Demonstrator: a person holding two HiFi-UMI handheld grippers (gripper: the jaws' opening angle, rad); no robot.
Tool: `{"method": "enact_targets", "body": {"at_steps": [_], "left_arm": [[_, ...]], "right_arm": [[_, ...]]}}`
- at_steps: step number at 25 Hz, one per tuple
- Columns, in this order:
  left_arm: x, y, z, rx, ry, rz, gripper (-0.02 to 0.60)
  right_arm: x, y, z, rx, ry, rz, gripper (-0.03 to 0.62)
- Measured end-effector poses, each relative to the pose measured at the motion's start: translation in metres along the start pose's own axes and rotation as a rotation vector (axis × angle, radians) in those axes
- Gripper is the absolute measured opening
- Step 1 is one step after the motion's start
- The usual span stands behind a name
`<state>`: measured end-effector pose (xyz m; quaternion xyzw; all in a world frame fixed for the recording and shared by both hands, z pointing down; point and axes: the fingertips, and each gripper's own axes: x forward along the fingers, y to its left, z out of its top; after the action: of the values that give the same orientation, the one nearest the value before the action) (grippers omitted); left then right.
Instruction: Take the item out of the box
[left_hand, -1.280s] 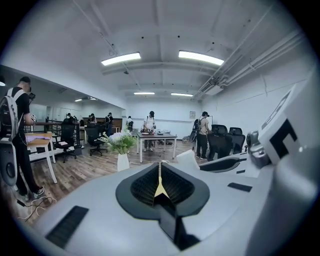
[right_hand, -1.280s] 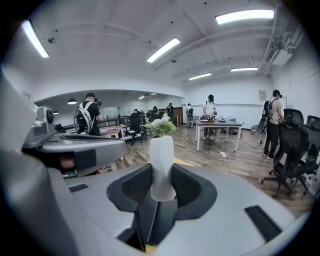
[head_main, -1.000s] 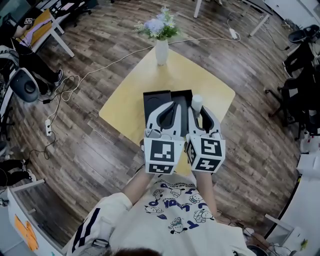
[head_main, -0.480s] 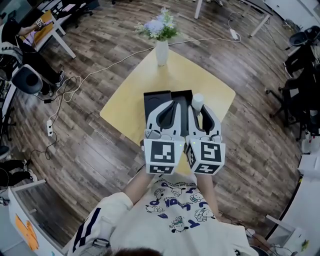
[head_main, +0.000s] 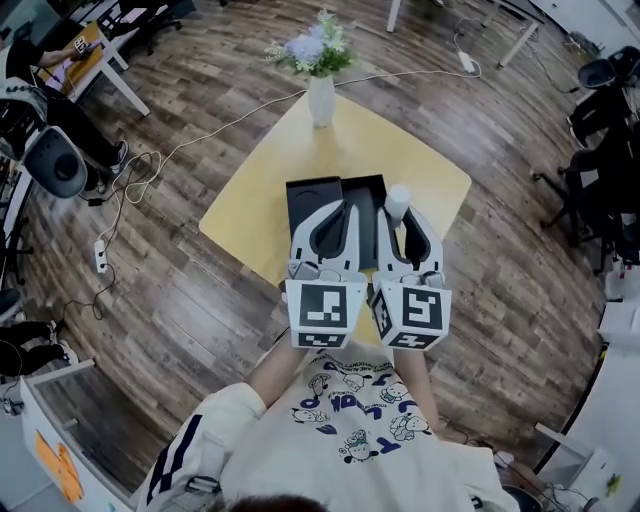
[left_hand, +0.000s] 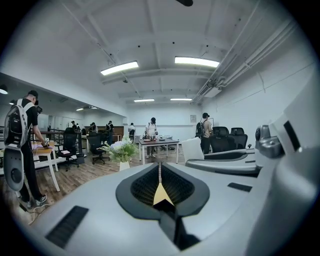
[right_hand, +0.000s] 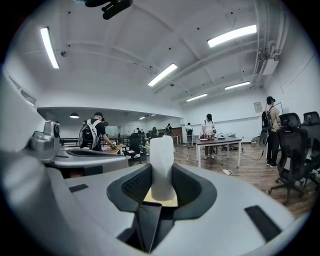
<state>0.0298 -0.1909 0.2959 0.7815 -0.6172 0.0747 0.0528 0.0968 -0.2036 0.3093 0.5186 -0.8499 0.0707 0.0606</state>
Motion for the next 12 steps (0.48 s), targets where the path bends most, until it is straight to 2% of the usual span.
{"method": "enact_targets", "body": {"at_steps": [12], "left_arm": [[0.0018,-0.0024,-0.0035,-0.007,0.007,-0.008,0.028]], "right_arm": [[0.0002,-0.0005,-0.0002,-0.002,-0.009,0.002,0.141]]}}
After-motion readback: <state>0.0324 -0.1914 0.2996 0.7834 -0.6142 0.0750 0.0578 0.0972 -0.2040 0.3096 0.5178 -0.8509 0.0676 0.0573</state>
